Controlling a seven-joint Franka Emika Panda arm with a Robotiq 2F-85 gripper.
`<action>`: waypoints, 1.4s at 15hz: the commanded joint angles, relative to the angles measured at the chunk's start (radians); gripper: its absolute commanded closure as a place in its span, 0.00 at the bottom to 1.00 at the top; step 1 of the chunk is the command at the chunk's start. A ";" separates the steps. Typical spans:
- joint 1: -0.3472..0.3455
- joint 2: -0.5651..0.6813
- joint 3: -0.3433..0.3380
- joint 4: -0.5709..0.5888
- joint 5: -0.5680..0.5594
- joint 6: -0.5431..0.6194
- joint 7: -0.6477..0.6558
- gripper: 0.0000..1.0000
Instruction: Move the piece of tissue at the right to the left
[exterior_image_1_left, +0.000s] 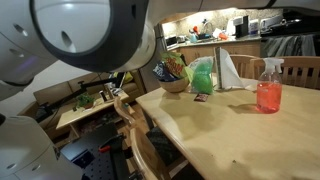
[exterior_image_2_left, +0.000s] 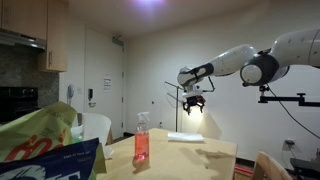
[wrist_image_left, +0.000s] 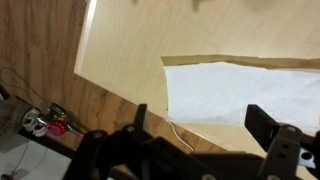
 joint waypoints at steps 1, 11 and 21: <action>-0.001 0.070 -0.015 0.109 -0.041 0.003 0.202 0.00; 0.023 0.088 -0.050 -0.024 -0.086 -0.020 0.475 0.00; -0.002 0.187 -0.024 0.117 -0.093 -0.065 0.477 0.00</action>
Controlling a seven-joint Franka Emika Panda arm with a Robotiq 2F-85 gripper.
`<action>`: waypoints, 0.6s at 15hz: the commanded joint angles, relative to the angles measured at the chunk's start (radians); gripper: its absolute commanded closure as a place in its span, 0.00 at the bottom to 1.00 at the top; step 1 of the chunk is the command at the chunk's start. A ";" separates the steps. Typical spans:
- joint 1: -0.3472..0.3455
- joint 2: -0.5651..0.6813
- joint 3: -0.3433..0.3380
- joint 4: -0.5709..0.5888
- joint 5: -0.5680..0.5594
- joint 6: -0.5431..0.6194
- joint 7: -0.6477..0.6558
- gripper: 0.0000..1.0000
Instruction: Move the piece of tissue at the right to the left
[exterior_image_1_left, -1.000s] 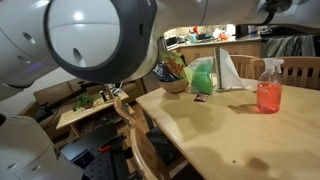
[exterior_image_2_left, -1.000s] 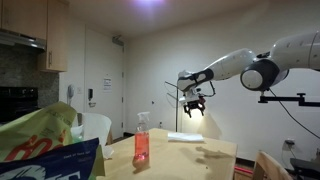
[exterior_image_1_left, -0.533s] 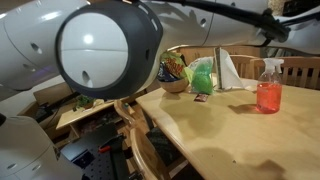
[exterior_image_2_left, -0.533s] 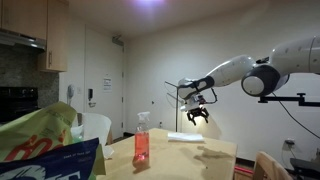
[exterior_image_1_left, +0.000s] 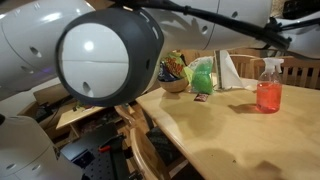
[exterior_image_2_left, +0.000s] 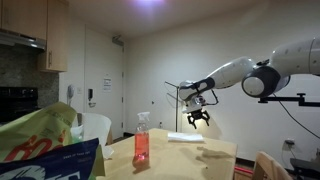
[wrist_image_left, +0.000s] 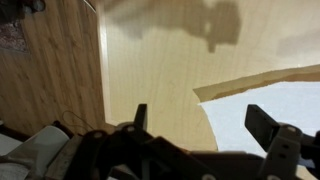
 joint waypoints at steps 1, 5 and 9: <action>0.008 0.060 -0.023 0.097 -0.025 -0.024 0.203 0.00; 0.031 0.035 -0.011 0.007 -0.033 0.048 0.461 0.00; 0.046 0.040 -0.023 -0.013 -0.056 0.042 0.705 0.00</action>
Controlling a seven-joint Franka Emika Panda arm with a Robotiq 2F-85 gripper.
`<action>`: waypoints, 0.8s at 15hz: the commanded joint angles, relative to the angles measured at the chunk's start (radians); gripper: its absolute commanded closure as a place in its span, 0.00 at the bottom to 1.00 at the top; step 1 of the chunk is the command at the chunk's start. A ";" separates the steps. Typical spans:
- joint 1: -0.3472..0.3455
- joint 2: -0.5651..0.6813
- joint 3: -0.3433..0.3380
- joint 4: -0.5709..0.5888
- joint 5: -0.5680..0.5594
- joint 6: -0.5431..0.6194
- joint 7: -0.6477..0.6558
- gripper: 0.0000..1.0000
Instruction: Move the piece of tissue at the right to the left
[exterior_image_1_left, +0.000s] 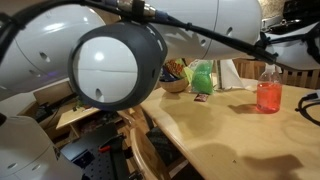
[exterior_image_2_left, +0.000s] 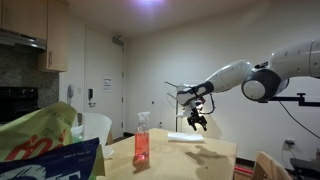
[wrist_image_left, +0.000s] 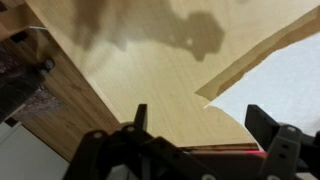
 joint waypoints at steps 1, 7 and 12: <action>0.015 0.000 -0.017 -0.025 -0.033 0.002 0.207 0.00; 0.028 0.003 -0.034 -0.077 -0.078 -0.019 0.539 0.00; 0.034 0.004 -0.050 -0.066 -0.096 -0.049 0.771 0.00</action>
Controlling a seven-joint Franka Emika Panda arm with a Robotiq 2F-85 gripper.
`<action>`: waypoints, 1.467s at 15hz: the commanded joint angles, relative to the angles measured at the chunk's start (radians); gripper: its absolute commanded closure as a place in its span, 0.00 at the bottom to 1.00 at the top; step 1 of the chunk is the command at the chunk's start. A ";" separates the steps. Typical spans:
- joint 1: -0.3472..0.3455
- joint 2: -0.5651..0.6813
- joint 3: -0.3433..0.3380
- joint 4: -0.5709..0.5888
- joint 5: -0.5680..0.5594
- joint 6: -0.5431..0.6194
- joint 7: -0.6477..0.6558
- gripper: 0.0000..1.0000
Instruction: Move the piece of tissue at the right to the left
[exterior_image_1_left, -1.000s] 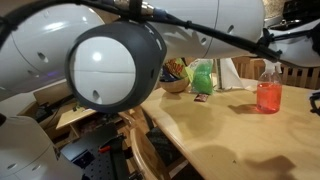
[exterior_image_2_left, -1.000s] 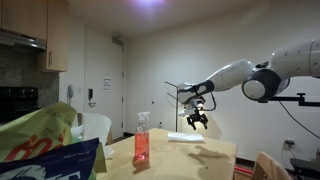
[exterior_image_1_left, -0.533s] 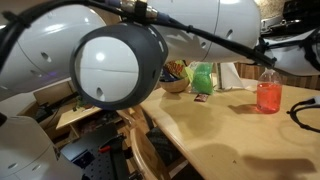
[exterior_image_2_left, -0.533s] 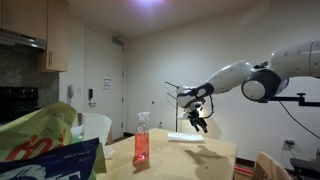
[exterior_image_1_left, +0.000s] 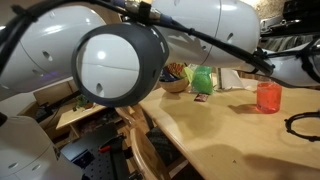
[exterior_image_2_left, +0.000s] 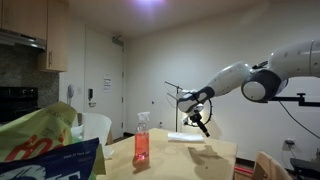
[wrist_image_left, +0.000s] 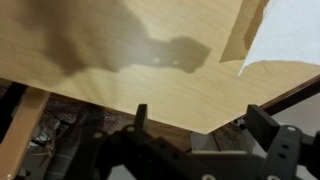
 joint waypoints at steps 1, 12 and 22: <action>0.011 0.000 -0.016 0.021 -0.019 -0.040 0.120 0.00; -0.010 -0.004 0.020 0.050 -0.012 0.128 -0.025 0.00; 0.012 0.000 0.014 0.016 -0.018 0.193 0.077 0.00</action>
